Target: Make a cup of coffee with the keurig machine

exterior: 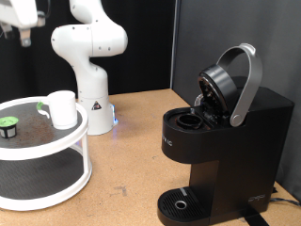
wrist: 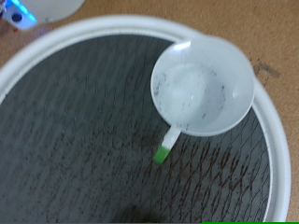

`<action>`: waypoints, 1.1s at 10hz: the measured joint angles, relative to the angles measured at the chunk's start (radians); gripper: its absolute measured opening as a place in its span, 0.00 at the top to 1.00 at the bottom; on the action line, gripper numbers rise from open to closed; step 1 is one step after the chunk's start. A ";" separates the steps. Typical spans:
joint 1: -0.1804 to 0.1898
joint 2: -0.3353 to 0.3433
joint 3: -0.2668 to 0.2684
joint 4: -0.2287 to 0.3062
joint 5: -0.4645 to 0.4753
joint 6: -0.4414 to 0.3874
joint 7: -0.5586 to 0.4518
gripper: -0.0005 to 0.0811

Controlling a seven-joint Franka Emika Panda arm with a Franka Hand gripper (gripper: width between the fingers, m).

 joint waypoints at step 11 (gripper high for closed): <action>0.011 0.027 -0.103 -0.080 -0.137 0.130 -0.379 0.01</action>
